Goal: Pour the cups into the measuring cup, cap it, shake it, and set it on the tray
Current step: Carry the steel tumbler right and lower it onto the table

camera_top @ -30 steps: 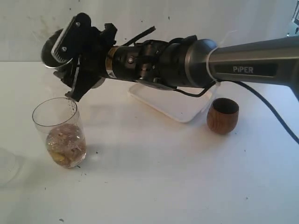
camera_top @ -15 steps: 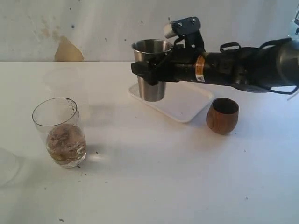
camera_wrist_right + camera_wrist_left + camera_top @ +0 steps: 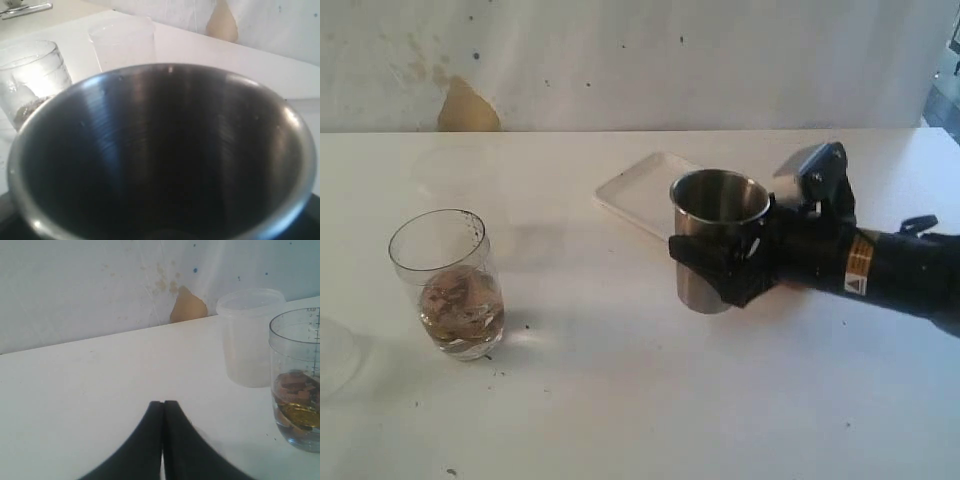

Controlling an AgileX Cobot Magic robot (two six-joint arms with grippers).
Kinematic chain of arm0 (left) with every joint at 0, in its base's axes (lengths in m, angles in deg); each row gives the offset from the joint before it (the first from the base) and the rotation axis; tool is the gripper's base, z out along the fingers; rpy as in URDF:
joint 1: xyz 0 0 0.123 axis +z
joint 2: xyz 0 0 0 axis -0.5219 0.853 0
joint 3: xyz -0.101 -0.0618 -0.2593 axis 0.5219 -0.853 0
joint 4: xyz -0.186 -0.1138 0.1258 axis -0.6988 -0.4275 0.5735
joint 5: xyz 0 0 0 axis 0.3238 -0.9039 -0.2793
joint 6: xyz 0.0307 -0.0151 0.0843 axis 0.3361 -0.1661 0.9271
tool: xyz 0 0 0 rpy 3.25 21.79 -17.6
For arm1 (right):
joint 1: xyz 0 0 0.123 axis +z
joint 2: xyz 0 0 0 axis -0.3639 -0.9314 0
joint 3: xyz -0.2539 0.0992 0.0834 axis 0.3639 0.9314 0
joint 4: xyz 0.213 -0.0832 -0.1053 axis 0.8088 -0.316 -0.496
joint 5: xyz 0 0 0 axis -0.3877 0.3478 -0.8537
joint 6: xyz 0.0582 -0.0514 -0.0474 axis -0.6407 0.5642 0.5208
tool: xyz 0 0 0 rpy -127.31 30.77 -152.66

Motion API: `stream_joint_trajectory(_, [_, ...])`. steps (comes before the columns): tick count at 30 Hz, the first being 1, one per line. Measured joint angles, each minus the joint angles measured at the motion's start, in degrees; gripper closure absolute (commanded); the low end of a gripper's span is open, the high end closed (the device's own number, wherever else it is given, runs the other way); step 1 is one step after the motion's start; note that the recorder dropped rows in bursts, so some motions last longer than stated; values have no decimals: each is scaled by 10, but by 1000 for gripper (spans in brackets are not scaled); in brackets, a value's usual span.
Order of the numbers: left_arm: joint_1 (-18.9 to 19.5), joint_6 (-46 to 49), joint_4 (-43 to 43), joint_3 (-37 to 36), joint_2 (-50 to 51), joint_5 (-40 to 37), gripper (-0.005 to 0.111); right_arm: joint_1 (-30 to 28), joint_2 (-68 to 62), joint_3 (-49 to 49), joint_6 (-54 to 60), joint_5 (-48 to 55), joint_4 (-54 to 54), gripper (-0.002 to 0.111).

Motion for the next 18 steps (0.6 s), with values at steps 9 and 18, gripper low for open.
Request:
stream_joint_trajectory(9, [0, 0, 0, 0, 0, 0, 106, -1, -11, 61, 139, -20, 88, 108])
stream_joint_trajectory(18, [0, 0, 0, 0, 0, 0, 106, -1, -104, 62, 270, -70, 175, 108])
